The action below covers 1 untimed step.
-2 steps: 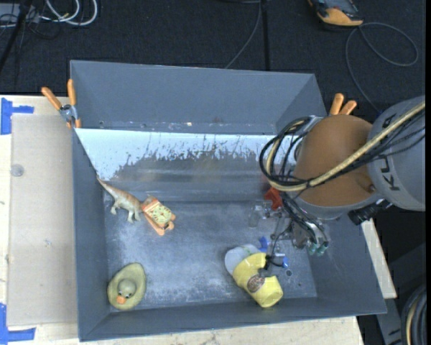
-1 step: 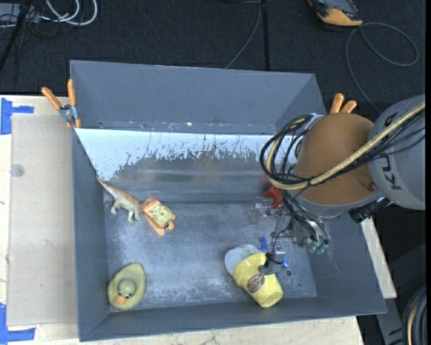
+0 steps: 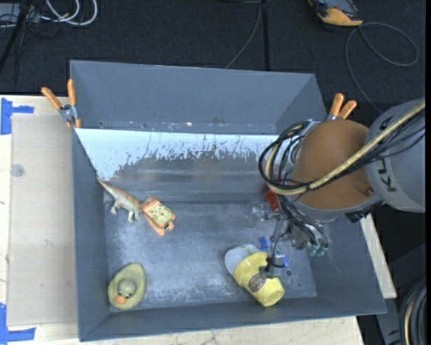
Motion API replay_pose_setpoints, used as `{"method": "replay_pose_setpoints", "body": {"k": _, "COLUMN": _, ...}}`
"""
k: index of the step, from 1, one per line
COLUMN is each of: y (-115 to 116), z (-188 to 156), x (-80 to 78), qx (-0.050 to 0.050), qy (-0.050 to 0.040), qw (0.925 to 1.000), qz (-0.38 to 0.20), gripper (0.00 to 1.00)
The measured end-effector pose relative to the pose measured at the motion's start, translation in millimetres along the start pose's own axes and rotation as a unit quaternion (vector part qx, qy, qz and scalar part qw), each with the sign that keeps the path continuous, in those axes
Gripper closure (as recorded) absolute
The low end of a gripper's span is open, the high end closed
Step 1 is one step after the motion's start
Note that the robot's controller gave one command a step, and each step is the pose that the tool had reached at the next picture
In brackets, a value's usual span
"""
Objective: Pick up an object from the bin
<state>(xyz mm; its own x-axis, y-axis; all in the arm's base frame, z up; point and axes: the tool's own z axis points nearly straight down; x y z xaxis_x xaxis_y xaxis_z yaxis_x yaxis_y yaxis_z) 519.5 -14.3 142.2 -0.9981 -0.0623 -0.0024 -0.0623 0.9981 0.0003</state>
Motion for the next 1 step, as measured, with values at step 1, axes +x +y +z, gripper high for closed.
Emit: {"method": "replay_pose_setpoints", "body": {"k": 1, "y": -13.5, "z": 46.5, "x": 9.0, "qx": 0.003, "qy": -0.0113, "qw": 0.9621, "qz": -0.273, "gripper": 1.0}}
